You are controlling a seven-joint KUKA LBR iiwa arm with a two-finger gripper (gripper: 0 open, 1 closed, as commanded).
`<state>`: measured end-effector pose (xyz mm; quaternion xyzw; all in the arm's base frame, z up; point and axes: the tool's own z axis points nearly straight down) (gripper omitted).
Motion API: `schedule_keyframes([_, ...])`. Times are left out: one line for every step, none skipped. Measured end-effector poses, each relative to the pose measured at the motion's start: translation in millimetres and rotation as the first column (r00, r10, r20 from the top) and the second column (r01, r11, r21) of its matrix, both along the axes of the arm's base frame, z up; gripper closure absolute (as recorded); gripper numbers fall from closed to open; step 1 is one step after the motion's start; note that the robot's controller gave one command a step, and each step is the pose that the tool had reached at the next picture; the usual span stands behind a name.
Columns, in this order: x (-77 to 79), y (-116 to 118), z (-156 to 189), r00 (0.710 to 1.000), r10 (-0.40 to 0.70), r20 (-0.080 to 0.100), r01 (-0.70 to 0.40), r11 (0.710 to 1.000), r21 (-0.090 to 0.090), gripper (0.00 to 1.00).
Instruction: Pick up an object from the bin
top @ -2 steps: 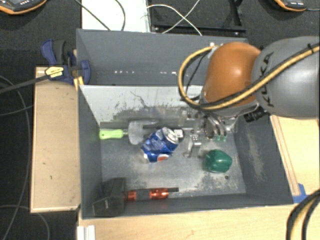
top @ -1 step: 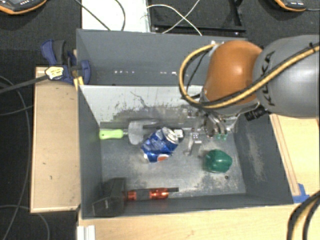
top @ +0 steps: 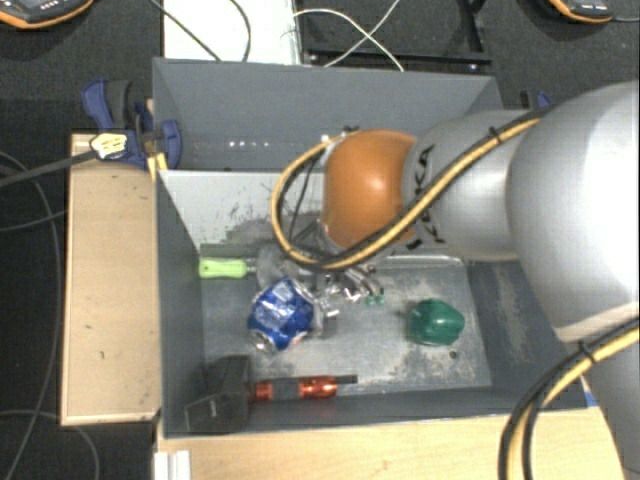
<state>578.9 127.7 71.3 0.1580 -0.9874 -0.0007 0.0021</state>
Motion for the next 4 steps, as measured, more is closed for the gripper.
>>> schedule_keyframes([9.4, -3.1, 61.8, 1.0, -0.015, 0.01, 0.015, 1.0, 0.002, 0.0])
schedule_keyframes([-74.2, 90.7, 28.4, 0.968, 0.25, -0.001, -0.25, 0.968, 0.005, 0.0])
schedule_keyframes([-32.2, 48.4, -0.8, 0.896, 0.443, 0.014, -0.443, 0.896, -0.001, 0.0])
schedule_keyframes([-89.1, 90.6, 4.3, 0.804, 0.594, 0.025, -0.594, 0.804, -0.013, 1.0])
